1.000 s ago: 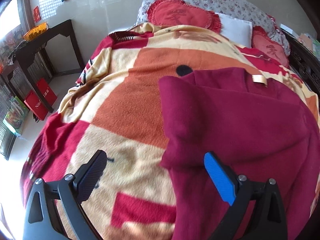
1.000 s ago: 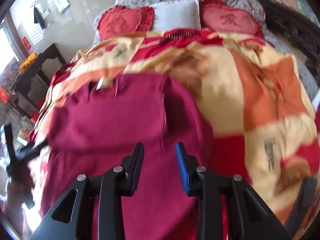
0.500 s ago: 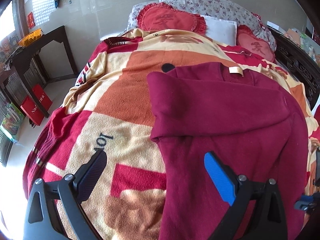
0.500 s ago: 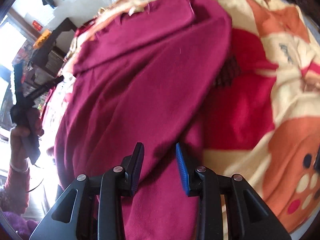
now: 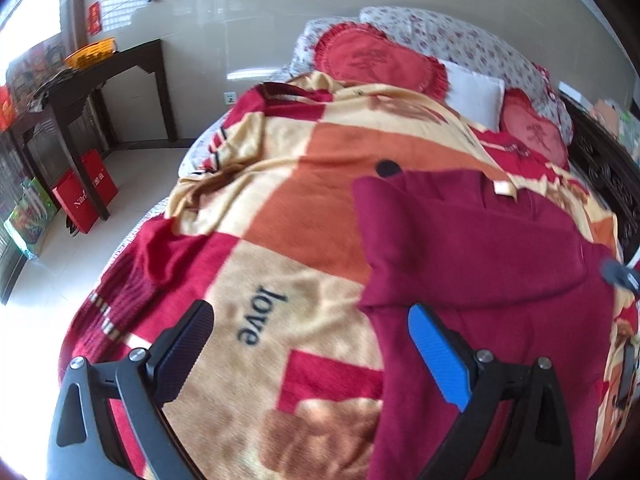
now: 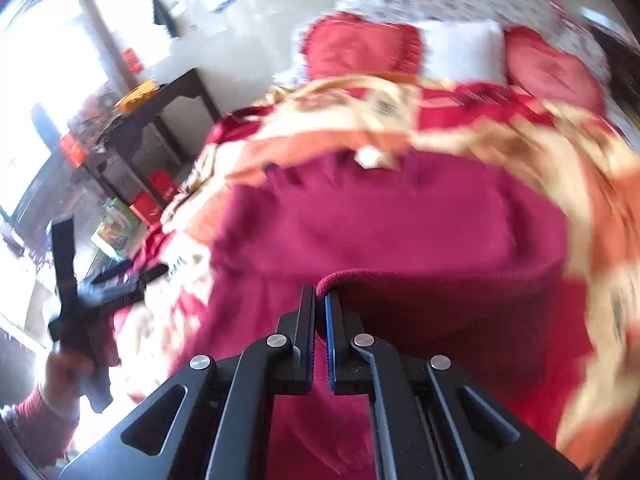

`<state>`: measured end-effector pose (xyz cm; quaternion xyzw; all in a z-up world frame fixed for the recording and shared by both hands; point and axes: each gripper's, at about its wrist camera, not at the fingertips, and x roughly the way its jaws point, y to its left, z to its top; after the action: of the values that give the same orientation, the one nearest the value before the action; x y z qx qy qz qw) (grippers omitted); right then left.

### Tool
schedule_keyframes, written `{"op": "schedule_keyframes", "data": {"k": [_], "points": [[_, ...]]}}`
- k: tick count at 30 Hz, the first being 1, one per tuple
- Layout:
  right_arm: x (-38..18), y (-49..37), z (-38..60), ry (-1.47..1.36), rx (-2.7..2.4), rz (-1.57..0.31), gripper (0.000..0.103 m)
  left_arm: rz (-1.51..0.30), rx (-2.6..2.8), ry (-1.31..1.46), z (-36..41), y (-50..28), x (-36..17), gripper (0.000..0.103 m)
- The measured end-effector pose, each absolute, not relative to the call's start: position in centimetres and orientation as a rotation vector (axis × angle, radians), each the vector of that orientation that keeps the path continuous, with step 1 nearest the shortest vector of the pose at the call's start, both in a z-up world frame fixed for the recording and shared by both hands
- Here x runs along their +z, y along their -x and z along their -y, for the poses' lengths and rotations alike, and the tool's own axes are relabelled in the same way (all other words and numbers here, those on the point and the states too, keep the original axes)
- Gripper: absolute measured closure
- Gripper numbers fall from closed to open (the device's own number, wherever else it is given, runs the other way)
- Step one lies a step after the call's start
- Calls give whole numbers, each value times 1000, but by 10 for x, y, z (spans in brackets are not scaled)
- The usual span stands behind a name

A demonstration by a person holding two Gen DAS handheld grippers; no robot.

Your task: Fold small clothes

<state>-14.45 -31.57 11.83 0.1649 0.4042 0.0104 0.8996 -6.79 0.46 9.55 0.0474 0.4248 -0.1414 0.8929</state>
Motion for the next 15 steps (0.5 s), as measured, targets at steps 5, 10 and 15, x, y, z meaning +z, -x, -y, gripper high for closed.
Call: {"op": "schedule_keyframes", "data": {"k": [5, 10, 15], "points": [[83, 35, 297, -401, 132, -921, 103, -898, -291, -72, -10, 56, 92, 3], [57, 0, 307, -611, 158, -928, 90, -902, -332, -72, -4, 56, 88, 3], [70, 55, 318, -552, 152, -877, 87, -883, -387, -97, 16, 54, 86, 3]]}}
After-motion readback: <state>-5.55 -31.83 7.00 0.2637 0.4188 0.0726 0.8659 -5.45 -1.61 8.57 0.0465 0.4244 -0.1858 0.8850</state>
